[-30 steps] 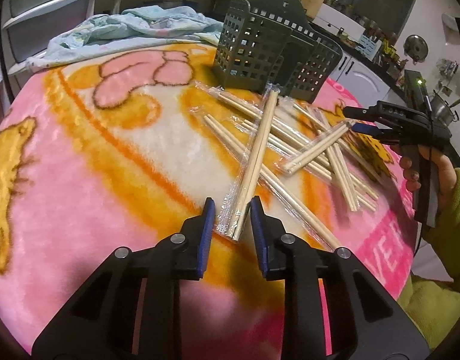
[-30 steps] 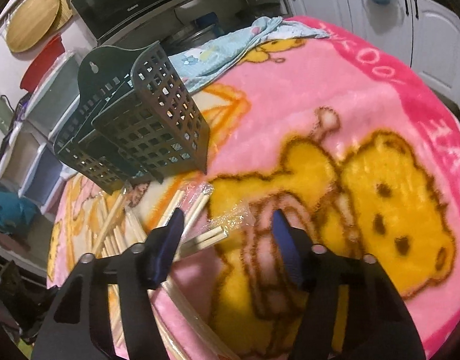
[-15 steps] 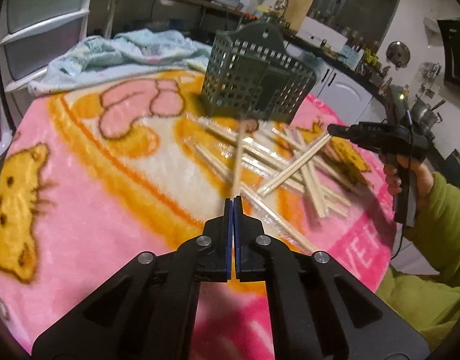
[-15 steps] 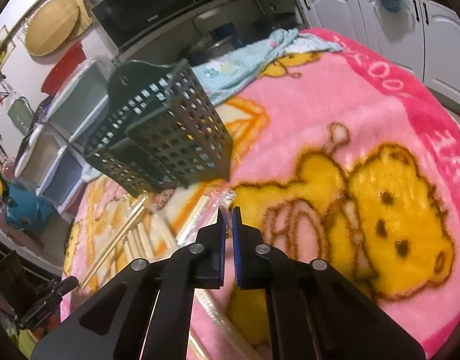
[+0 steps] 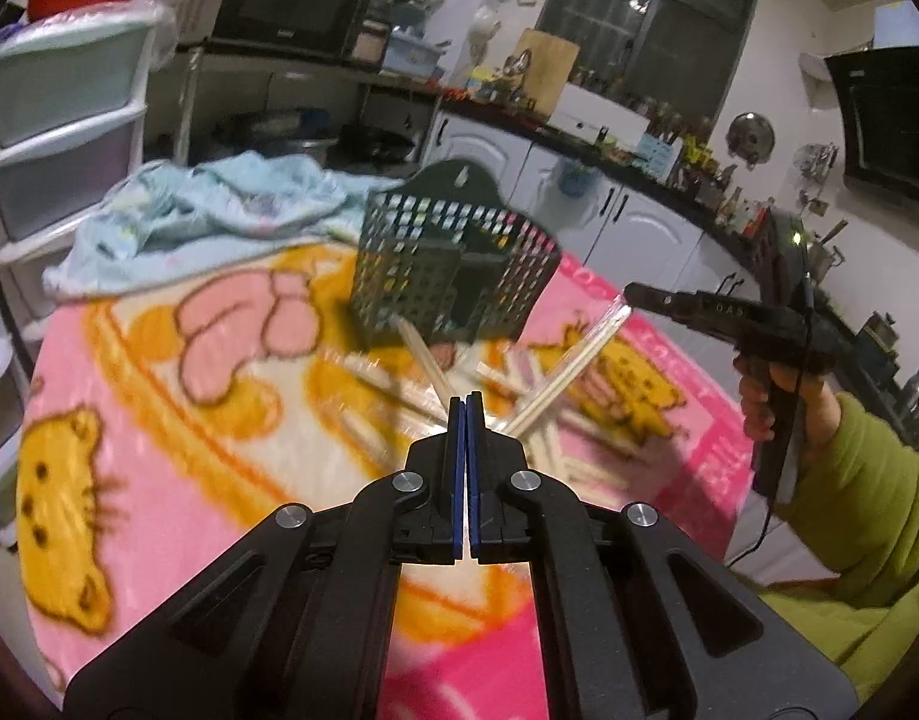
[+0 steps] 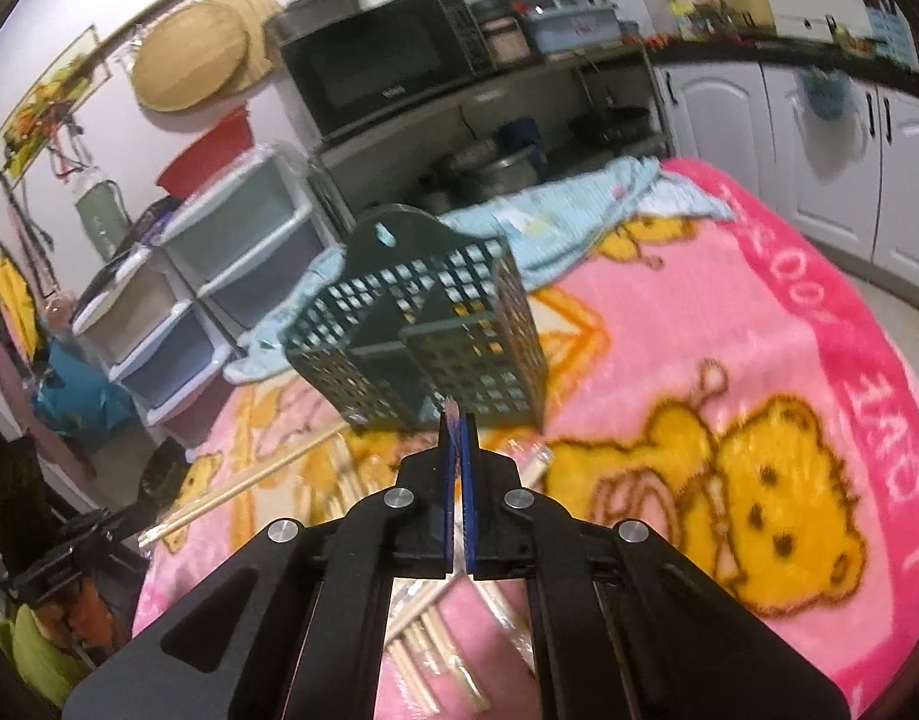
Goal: Organize utensils
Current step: 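Lift both held chopsticks and carry them above the green mesh caddy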
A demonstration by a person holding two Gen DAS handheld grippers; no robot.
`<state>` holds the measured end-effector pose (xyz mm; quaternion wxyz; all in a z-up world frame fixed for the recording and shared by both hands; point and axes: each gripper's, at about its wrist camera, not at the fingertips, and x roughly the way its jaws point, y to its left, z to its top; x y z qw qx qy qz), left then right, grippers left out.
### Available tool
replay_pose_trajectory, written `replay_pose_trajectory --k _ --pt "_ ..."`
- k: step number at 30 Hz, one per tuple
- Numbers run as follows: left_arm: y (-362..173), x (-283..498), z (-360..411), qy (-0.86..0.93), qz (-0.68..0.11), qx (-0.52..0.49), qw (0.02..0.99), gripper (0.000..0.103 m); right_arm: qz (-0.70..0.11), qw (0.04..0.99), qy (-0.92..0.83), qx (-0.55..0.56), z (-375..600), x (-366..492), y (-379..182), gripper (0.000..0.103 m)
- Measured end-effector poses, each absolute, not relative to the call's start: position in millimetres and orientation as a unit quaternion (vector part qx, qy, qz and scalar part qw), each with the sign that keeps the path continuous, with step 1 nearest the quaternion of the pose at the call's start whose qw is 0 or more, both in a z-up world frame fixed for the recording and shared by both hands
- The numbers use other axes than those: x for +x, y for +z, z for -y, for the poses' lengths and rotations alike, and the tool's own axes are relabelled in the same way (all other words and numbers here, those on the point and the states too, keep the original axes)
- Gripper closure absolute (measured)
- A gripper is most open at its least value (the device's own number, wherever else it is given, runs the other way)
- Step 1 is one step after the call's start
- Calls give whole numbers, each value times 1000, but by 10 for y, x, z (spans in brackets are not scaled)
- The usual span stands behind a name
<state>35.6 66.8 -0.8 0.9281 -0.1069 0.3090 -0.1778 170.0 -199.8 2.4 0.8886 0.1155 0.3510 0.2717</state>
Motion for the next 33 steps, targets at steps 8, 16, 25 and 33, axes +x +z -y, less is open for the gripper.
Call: replay_pose_trajectory --k 8,16,25,33 --pt "372 497 -547 -204 -282 -104 931 103 -305 900 292 107 1984 1564 439 101" --pt "794 609 -371 -239 -251 -84 934 103 -269 910 300 102 1987 1549 788 101" --pt "1115 751 -195 -255 -227 -58 938 103 -229 918 310 96 1961 1594 1175 101" --pt "551 1233 -218 -204 -325 -66 921 103 -192 921 326 89 1887 1626 1501 101"
